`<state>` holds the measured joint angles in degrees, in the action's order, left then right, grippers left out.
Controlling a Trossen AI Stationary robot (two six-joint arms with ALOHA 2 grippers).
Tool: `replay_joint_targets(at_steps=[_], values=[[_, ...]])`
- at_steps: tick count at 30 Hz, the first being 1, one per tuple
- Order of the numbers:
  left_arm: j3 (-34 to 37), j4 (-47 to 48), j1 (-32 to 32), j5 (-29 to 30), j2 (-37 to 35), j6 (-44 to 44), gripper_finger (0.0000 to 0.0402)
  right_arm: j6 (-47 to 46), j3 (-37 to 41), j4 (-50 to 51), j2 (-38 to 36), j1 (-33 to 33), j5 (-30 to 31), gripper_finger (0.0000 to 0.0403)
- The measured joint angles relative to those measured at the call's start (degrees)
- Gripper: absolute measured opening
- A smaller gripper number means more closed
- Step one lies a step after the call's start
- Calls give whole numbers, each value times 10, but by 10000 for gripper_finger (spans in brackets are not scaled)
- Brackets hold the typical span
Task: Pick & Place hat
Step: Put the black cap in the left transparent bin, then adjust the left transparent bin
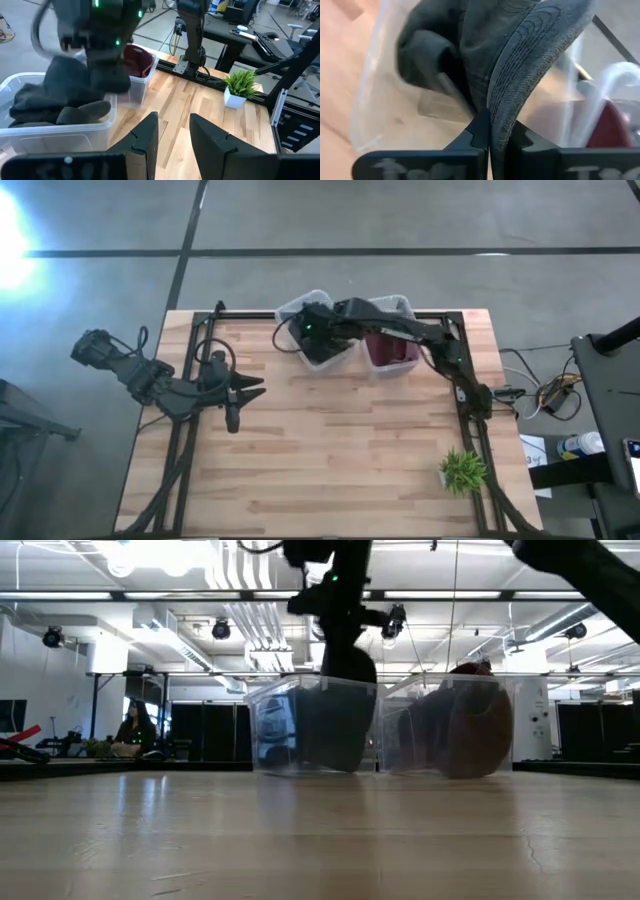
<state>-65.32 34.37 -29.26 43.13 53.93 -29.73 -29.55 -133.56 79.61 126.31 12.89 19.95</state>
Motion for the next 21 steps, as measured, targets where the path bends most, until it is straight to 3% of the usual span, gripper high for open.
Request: replay_joint_targets(at_steps=[5, 11, 16, 21], values=[[0, 0, 0, 0, 0, -2, 106, 33, -4, -56, 4, -4, 17, 58], [0, 0, 0, 0, 0, -2, 106, 54, -3, -88, -9, -2, -5, 151], [0, 3, 0, 0, 0, -2, 106, 92, -3, -84, -52, -12, -3, 218], [0, 8, 3, 0, 0, -9, 106, 128, 14, -77, -135, -48, -7, 247]])
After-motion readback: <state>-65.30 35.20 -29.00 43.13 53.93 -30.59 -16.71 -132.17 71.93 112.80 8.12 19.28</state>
